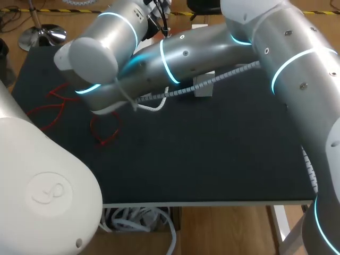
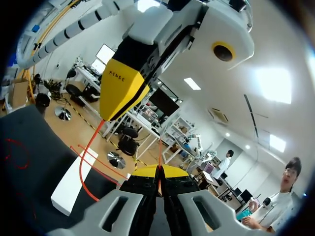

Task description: Grab the tape and strap the tape.

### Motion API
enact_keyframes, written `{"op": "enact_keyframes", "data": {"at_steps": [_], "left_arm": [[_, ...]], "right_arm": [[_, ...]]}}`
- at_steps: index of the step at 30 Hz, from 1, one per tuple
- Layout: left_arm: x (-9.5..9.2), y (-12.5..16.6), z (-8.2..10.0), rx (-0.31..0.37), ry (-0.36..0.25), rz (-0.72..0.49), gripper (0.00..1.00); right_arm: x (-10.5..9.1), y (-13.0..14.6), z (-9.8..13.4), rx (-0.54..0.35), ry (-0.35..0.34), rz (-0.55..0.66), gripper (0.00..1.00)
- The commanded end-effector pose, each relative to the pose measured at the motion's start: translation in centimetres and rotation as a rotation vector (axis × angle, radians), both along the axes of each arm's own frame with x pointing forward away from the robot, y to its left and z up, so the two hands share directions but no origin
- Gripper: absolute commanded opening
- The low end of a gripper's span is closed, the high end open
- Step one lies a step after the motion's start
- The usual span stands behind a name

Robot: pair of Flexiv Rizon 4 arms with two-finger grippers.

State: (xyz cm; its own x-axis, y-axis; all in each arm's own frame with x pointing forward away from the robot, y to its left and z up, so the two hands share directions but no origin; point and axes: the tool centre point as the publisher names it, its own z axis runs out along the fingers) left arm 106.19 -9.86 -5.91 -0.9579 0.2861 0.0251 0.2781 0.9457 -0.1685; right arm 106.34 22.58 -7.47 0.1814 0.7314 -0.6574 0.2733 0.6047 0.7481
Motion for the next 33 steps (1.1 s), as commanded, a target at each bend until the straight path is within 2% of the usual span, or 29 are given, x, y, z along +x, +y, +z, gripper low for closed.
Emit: {"op": "enact_keyframes", "data": {"at_steps": [1,6,15,30,31,33], "left_arm": [[-0.08,0.02,0.09,0.003,0.0,0.0,0.0],[-0.08,0.02,0.09,0.003,0.0,0.0,0.0],[-0.08,0.02,0.09,0.003,0.0,0.0,0.0],[-0.08,0.02,0.09,0.003,0.0,0.0,0.0],[-0.08,0.02,0.09,0.003,0.0,0.0,0.0],[-0.08,0.02,0.09,0.003,0.0,0.0,0.0]], "right_arm": [[-0.01,0.39,0.87,-0.01,0.018,-0.003,0.0],[0.04,0.42,1.2,-0.013,0.016,-0.039,0.0],[0.33,0.15,1.23,0.036,0.061,-0.069,0.0],[-0.29,0.31,1.56,-0.095,0.07,-0.078,0.0],[-0.32,0.18,1.54,-0.096,0.075,-0.085,0.0],[-0.33,-0.14,1.46,-0.041,0.112,-0.108,0.0]]}}
